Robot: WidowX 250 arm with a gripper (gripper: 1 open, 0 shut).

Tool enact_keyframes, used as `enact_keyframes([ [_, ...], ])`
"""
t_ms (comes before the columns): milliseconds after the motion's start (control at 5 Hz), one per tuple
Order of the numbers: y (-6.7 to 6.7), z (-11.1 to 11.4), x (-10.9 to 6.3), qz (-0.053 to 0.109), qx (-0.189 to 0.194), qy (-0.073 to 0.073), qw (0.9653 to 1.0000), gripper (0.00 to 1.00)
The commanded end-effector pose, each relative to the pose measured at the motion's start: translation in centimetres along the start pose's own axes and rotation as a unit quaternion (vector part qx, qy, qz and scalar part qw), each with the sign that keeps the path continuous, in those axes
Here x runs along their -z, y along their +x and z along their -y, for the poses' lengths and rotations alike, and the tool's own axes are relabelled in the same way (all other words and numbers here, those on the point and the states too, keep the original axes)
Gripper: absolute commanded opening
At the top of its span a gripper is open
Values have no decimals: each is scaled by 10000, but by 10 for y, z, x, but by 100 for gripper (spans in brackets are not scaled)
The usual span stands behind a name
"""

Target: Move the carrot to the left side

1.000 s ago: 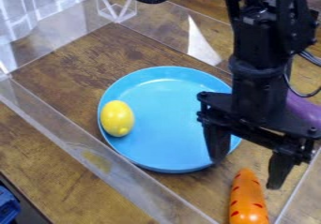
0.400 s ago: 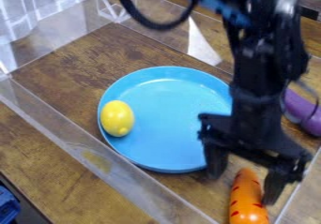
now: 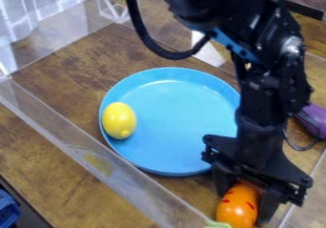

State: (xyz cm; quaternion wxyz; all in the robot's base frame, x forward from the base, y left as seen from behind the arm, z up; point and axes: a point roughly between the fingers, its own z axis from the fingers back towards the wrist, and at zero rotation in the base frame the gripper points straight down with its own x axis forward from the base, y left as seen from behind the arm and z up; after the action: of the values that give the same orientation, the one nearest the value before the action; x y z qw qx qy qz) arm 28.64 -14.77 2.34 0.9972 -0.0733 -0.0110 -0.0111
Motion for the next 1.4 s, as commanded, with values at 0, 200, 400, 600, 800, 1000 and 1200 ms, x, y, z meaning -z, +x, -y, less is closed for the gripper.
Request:
enact_keyframes([
  [0, 3, 13, -2, 78, 238, -30, 9997, 0],
  [200, 4, 13, 1, 35, 285, 10, 9996, 0],
  [400, 5, 14, 4, -22, 339, 58, 9994, 0],
  [600, 6, 16, 6, -81, 412, 86, 9991, 0],
  [800, 7, 18, 8, -142, 489, 112, 9986, 0],
  [1000, 7, 21, 10, -202, 581, 144, 9980, 0],
  [1200, 7, 25, 11, -257, 680, 176, 9972, 0],
])
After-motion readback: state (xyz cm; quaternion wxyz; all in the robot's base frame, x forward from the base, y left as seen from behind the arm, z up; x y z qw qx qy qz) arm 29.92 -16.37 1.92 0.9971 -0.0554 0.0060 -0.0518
